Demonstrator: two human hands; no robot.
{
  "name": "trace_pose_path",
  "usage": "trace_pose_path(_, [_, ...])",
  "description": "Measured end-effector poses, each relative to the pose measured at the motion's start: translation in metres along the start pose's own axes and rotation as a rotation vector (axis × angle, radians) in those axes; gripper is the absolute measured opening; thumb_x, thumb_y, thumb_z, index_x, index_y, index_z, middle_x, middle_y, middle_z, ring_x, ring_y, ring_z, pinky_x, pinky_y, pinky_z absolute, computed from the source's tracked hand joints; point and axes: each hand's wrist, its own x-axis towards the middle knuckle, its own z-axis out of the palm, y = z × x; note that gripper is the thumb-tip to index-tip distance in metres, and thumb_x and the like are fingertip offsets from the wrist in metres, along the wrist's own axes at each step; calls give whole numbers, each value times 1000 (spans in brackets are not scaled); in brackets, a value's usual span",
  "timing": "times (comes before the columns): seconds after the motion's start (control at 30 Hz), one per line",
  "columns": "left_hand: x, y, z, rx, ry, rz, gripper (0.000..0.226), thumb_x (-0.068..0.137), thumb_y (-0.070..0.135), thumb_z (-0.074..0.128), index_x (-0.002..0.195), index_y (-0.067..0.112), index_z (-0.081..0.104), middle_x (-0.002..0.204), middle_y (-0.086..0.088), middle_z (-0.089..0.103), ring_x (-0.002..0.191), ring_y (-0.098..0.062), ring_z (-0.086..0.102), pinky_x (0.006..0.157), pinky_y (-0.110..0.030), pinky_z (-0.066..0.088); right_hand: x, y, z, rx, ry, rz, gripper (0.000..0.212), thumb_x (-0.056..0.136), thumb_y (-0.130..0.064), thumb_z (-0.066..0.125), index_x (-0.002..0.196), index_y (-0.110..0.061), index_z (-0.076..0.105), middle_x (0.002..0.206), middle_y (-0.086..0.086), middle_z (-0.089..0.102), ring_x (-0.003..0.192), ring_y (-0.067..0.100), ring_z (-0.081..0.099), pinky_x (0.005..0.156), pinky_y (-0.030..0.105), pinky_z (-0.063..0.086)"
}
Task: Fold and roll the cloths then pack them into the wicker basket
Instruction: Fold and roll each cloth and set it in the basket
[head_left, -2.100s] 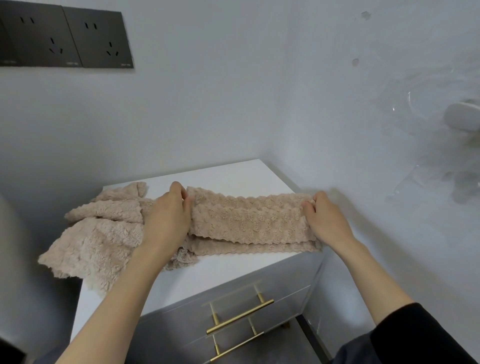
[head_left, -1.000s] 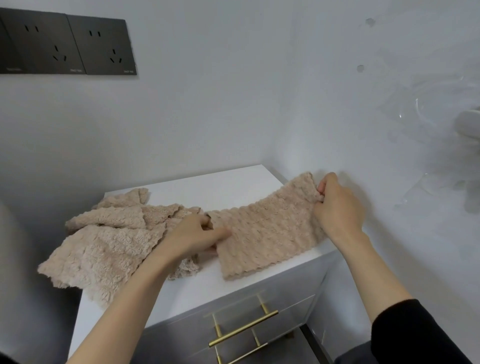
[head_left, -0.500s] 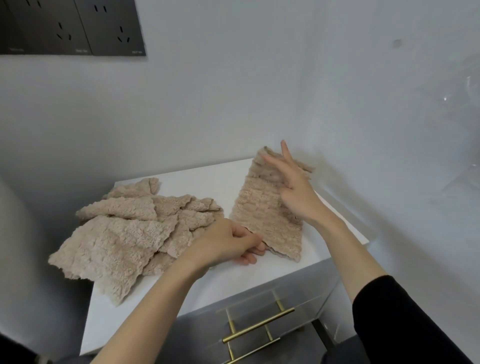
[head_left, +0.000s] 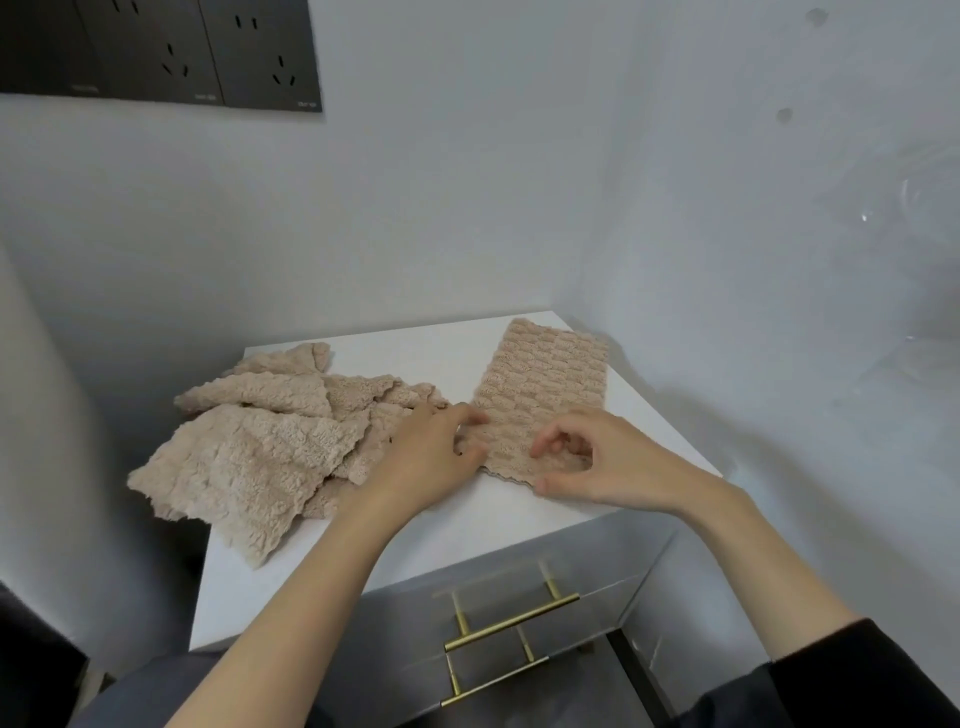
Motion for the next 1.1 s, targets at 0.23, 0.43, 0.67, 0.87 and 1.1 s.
trace_pose_path(0.23, [-3, 7, 6, -128, -36, 70, 25, 90, 30, 61, 115, 27, 66, 93, -1, 65, 81, -13, 58, 70, -18, 41, -17, 6, 8, -241, 63, -20, 38, 76, -6, 53, 108, -26, 60, 105, -16, 51, 102, 4, 46, 83, 25, 44])
trace_pose_path(0.43, [-9, 8, 9, -37, -81, 220, 32, 83, 27, 70, 113, 37, 63, 103, 15, 60, 77, 1, 56, 70, -18, 44, -26, 21, 2, -328, 187, -59, 38, 78, 2, 50, 106, -22, 59, 97, -12, 55, 85, 14, 50, 67, 26, 36])
trace_pose_path(0.67, [-10, 13, 21, 221, 207, 342, 21, 93, 34, 53, 112, 35, 61, 95, 11, 52, 86, -12, 54, 60, -29, 43, -33, 29, -8, 81, 265, 73, 35, 82, 1, 53, 101, -27, 60, 99, -12, 63, 83, 28, 59, 79, 33, 47])
trace_pose_path(0.87, [1, 12, 27, 3, 243, 238, 28, 89, 43, 60, 75, 19, 63, 98, 11, 47, 93, -7, 43, 65, -26, 35, -36, 22, 3, -108, 164, 80, 46, 78, -30, 66, 119, -38, 46, 110, -17, 53, 101, 7, 51, 81, 26, 43])
trace_pose_path(1.1, [5, 6, 25, -105, 227, 169, 47, 88, 46, 58, 59, 9, 54, 59, -2, 58, 53, -3, 45, 51, -21, 27, -36, 21, -1, -130, 275, 35, 18, 92, -17, 53, 109, -19, 61, 91, -7, 64, 82, 18, 58, 71, 35, 43])
